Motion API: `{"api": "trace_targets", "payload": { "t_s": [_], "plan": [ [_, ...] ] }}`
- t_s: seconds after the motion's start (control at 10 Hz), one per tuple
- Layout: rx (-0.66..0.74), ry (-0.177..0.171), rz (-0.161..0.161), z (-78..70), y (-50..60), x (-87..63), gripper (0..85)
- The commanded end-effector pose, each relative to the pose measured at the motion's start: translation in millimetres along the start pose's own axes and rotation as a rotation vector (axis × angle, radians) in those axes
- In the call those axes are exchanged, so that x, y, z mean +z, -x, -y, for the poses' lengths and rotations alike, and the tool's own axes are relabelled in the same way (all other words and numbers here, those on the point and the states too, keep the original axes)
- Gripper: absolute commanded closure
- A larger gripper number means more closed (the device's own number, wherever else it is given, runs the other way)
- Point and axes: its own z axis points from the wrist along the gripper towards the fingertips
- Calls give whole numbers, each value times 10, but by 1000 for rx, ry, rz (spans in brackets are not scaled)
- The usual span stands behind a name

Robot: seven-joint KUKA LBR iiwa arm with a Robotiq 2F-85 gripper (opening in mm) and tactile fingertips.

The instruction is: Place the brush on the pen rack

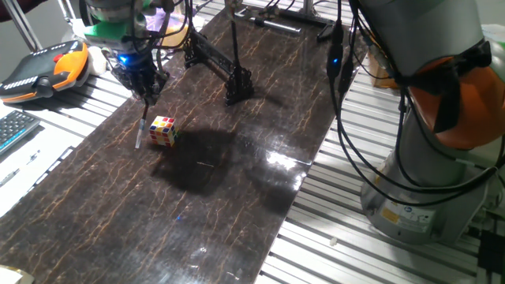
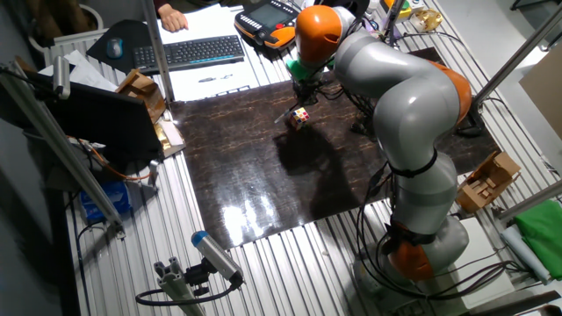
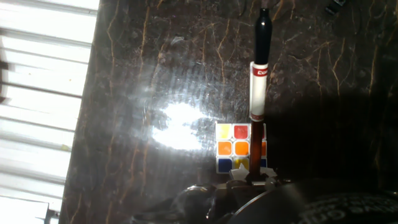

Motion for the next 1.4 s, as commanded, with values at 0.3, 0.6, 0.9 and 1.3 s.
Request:
{"api": "trace_targets", "payload": {
  "t_s": [0.3,0.6,0.9,1.3],
  "plan": [
    [-16,4,24,0,0,-1,840],
    [-80,8,9,0,0,-1,840],
    [-132,18,65,0,0,-1,840],
    [-84,24,58,83,102,-139,840]
  ]
}}
